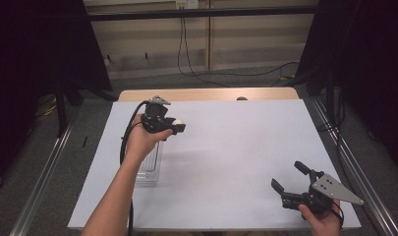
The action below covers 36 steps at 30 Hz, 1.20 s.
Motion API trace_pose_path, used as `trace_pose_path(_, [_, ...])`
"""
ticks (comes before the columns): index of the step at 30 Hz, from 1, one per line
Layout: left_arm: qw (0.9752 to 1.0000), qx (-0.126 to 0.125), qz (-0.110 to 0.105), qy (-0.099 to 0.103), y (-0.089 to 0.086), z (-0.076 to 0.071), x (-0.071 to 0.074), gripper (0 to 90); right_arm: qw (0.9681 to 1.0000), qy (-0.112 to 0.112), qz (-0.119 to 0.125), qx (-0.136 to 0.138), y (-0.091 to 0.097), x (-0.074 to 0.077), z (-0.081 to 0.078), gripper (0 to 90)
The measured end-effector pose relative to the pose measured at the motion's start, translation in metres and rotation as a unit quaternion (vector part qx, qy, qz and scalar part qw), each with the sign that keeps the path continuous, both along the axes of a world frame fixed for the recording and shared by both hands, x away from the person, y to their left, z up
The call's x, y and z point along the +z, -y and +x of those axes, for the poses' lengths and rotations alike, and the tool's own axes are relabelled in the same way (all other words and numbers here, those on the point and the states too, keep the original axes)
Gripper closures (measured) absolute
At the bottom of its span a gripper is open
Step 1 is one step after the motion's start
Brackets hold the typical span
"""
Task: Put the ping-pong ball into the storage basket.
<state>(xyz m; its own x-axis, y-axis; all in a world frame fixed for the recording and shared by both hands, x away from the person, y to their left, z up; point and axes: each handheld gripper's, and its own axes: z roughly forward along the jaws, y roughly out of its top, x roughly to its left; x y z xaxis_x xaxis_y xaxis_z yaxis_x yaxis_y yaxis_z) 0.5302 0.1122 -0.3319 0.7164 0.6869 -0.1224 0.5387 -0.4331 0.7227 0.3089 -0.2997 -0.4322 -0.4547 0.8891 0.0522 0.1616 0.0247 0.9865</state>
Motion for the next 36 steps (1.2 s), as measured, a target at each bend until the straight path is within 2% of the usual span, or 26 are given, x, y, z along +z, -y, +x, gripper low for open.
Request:
trace_pose_path(1, [1.0, -0.006, 0.002, 0.001, -0.002, 0.001, 0.0, 51.2, 1.0, 0.0, 0.001, 0.0, 0.0, 0.0, 0.0, 2.5])
trace_pose_path(2, [1.0, 0.007, -0.006, 0.0, -0.001, 0.0, 0.0, 51.2, 1.0, 0.0, 0.001, 0.0, 0.0, 0.0, 0.0, 2.5])
trace_pose_path(8, [0.9999, 0.014, -0.005, 0.002, -0.005, 0.002, 0.002, 51.3, 1.0, -0.001, -0.003, 0.004, 0.0, 0.0, 0.0, 2.4])
trace_pose_path(9, [1.0, 0.008, 0.002, 0.001, -0.006, 0.002, 0.003, 51.2, 1.0, -0.001, -0.002, 0.004, 0.0, 0.0, 0.0, 2.4])
trace_pose_path(11, [1.0, 0.003, 0.002, -0.005, -0.008, 0.003, 0.003, 51.2, 1.0, -0.001, 0.001, 0.001, 0.0, 0.0, 0.0, 2.5])
trace_pose_path(12, [0.9999, 0.012, 0.002, -0.001, -0.007, 0.002, 0.003, 51.2, 1.0, -0.001, 0.001, 0.001, 0.0, 0.0, 0.0, 2.4])
trace_pose_path(15, [0.9999, 0.015, 0.002, 0.002, -0.009, 0.003, 0.004, 51.2, 1.0, 0.001, 0.0, -0.001, 0.0, 0.0, 0.0, 2.5])
trace_pose_path(16, [0.9999, 0.011, 0.002, -0.007, -0.01, 0.003, 0.005, 51.2, 1.0, 0.0, 0.0, 0.0, 0.0, 0.0, 0.0, 2.5])
trace_pose_path(17, [0.9998, 0.018, 0.001, 0.0, -0.01, 0.003, 0.004, 51.2, 1.0, -0.001, 0.0, 0.001, 0.0, 0.0, 0.0, 2.4])
trace_pose_path(18, [0.9997, 0.022, -0.007, 0.001, -0.011, 0.003, 0.004, 51.2, 1.0, -0.001, 0.0, 0.001, 0.0, 0.0, 0.0, 2.4])
trace_pose_path(19, [0.9998, 0.016, 0.006, 0.003, -0.013, 0.004, 0.006, 51.2, 1.0, 0.0, -0.001, 0.0, 0.0, 0.0, 0.0, 2.5])
trace_pose_path(20, [0.9998, 0.022, -0.005, 0.001, -0.013, 0.003, 0.005, 51.2, 1.0, 0.0, -0.001, 0.001, 0.0, 0.0, 0.0, 2.5])
trace_pose_path(21, [0.9998, 0.018, 0.006, 0.001, -0.014, 0.004, 0.006, 51.2, 1.0, 0.001, -0.002, 0.002, 0.0, 0.0, 0.0, 2.5])
trace_pose_path(22, [0.9998, 0.018, 0.003, -0.004, -0.015, 0.004, 0.006, 51.2, 1.0, 0.001, -0.002, 0.002, 0.0, 0.0, 0.0, 2.4])
trace_pose_path(24, [0.9997, 0.022, 0.005, 0.003, -0.016, 0.004, 0.006, 51.2, 1.0, 0.001, -0.002, 0.002, 0.001, 0.0, 0.0, 2.4])
trace_pose_path(25, [0.9996, 0.026, -0.004, 0.004, -0.016, 0.004, 0.005, 51.2, 1.0, 0.001, -0.002, 0.002, 0.001, 0.0, 0.0, 2.5])
trace_pose_path(27, [0.9997, 0.024, 0.003, 0.004, -0.018, 0.004, 0.006, 51.2, 1.0, 0.001, -0.002, 0.002, 0.001, 0.0, 0.0, 2.5])
trace_pose_path(28, [0.9997, 0.023, 0.004, -0.003, -0.019, 0.004, 0.007, 51.2, 1.0, 0.001, -0.002, 0.001, 0.0, 0.0, 0.0, 2.4])
trace_pose_path(29, [0.9997, 0.024, 0.01, 0.003, -0.019, 0.005, 0.006, 51.2, 1.0, 0.001, -0.002, 0.001, 0.0, 0.0, 0.0, 2.5])
trace_pose_path(31, [0.9996, 0.027, 0.002, 0.003, -0.02, 0.005, 0.007, 51.2, 1.0, 0.001, -0.001, 0.001, 0.0, 0.0, 0.0, 2.4])
trace_pose_path(36, [0.9995, 0.029, 0.006, 0.005, -0.023, 0.006, 0.008, 51.2, 1.0, 0.0, -0.001, 0.004, 0.0, 0.0, 0.0, 2.5])
